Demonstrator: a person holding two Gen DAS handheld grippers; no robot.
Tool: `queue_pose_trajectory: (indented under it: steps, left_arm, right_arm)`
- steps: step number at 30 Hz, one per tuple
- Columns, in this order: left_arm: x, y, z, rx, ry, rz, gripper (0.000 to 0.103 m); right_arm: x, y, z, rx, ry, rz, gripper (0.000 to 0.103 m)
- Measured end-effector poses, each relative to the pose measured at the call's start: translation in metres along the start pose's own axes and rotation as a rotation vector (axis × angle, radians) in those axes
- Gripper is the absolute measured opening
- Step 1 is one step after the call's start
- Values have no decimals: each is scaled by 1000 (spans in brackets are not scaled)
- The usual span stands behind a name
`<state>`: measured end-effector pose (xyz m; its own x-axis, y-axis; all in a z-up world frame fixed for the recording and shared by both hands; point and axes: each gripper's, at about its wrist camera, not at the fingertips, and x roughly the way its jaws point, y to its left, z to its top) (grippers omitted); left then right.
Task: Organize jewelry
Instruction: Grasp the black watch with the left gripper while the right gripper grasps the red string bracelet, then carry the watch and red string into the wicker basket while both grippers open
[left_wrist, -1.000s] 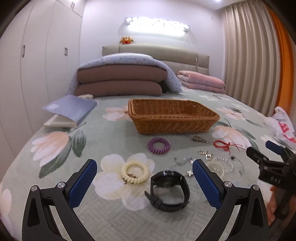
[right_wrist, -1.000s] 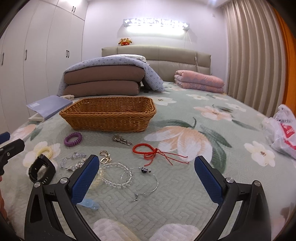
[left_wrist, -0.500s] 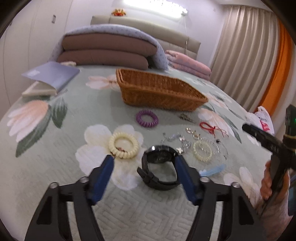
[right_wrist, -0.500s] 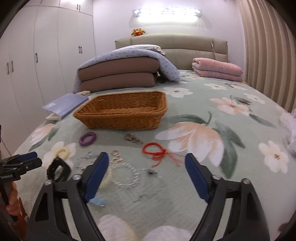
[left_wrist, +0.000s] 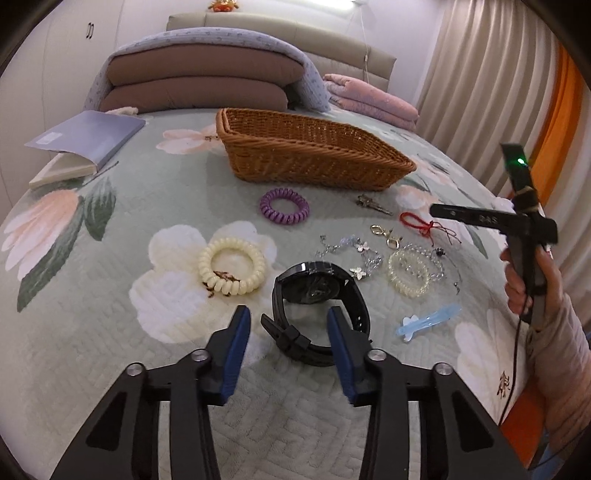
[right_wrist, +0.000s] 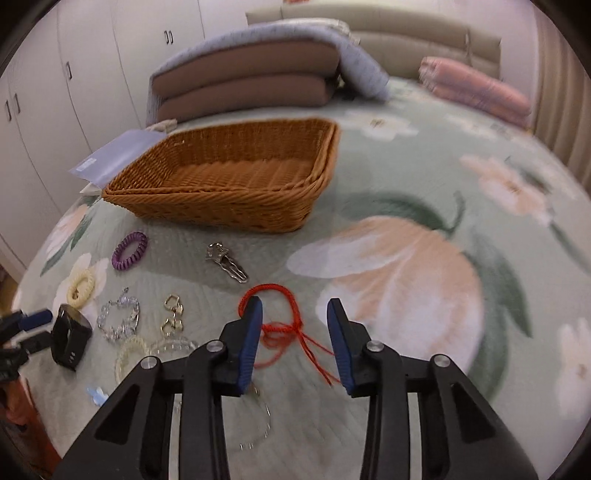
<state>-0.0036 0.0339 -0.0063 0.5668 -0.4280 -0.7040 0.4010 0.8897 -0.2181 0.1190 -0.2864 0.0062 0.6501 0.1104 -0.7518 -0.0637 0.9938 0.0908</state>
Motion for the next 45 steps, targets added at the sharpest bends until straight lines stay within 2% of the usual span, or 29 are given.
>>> queue_pose_trajectory:
  steps: [1, 2, 7, 11, 13, 14, 16, 20, 28, 32, 36, 39, 45]
  left_arm:
    - [1, 1, 0, -4, 4, 1, 31]
    - [4, 2, 0, -12, 16, 0, 27]
    - [9, 1, 3, -30, 28, 5, 27]
    - [22, 0, 5, -51, 71, 33, 27]
    - [24, -2, 5, -51, 81, 47, 26]
    - [24, -2, 5, -49, 81, 52, 24]
    - [24, -4, 5, -47, 80, 52, 20]
    - [19, -6, 5, -32, 45, 14, 12]
    - [11, -9, 6, -22, 9, -14, 12]
    - [-5, -10, 14, -22, -46, -35, 12]
    - [-14, -16, 38, 4, -81, -27, 12]
    - [-18, -20, 72, 21, -109, -35, 12]
    - [-6, -27, 149, 50, -168, -26, 12]
  right_arm:
    - [3, 2, 1, -11, -2, -9, 39]
    - [7, 5, 3, -27, -6, -19, 39]
    - [28, 11, 0, -46, 24, -24, 39]
    - [38, 22, -2, -106, 40, -73, 38]
    - [40, 30, -4, -138, 43, -80, 19]
    - [39, 31, -4, -145, 42, -87, 18]
    - [39, 33, -5, -154, 35, -96, 6]
    - [31, 29, -5, -128, 7, -85, 6]
    - [11, 24, -8, -97, -66, -61, 6]
    - [-3, 25, -6, -81, -110, -34, 6]
    - [-19, 28, 0, -76, -149, -23, 6]
    - [-34, 30, 16, -56, -176, -1, 6]
    - [-41, 30, 72, -30, -227, -9, 6]
